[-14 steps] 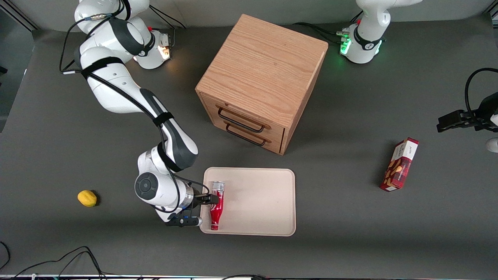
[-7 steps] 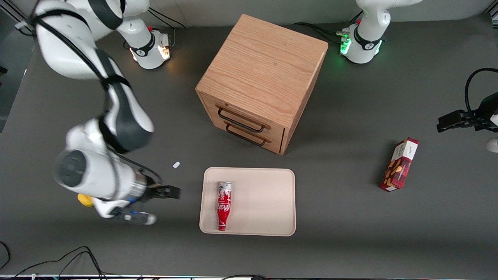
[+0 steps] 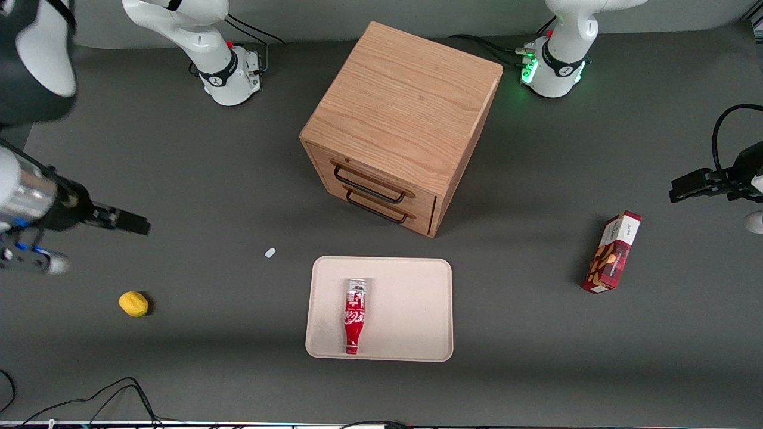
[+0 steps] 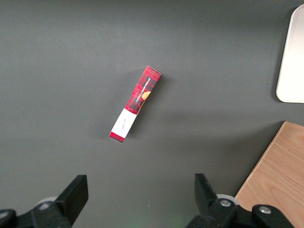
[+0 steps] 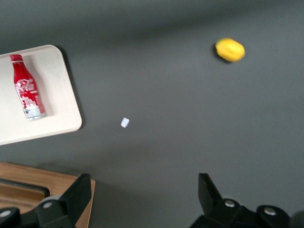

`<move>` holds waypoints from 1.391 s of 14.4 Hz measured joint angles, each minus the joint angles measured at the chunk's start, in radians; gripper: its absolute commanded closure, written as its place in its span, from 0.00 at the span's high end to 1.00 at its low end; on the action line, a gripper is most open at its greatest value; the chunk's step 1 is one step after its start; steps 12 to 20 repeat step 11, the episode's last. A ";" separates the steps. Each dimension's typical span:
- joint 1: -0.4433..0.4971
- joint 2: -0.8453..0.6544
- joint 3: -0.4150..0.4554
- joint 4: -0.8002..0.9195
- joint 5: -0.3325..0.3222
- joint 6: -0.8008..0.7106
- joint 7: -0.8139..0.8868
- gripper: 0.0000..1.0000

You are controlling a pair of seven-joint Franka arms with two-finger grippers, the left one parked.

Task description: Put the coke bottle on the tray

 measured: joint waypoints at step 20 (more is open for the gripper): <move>0.005 -0.431 -0.041 -0.548 0.063 0.143 0.000 1.00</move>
